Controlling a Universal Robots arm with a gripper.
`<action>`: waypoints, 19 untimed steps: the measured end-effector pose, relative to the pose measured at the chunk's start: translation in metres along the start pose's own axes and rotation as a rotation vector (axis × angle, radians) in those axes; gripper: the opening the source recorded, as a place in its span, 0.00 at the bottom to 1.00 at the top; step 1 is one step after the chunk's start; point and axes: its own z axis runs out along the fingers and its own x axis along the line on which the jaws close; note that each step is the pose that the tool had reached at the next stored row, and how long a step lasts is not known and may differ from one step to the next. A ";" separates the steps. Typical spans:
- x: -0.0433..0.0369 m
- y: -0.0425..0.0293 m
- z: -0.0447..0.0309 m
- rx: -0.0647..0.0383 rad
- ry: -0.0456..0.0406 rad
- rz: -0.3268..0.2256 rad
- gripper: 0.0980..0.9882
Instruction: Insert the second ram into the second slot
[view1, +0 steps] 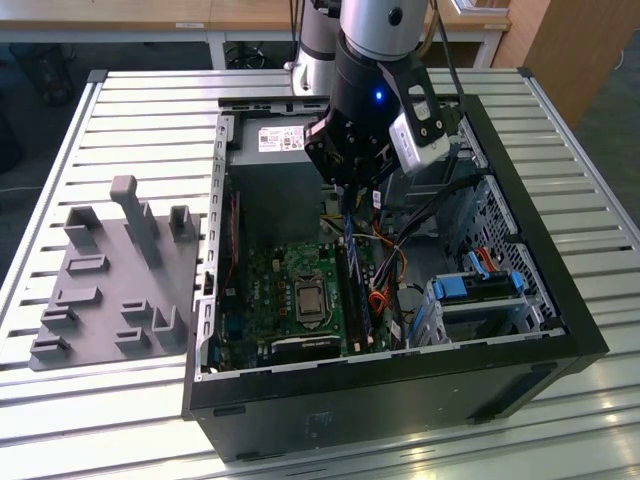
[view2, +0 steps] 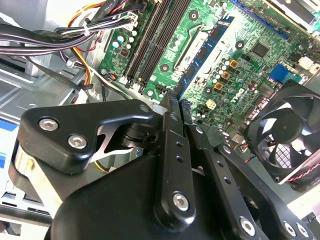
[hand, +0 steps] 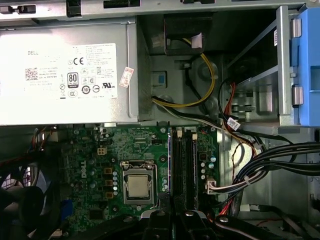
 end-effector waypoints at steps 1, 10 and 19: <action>0.0000 0.0000 0.0001 0.000 0.0000 0.000 0.04; -0.0001 0.0000 0.0024 0.000 0.0000 0.000 0.04; -0.0002 -0.0001 0.0046 0.000 -0.0003 0.000 0.04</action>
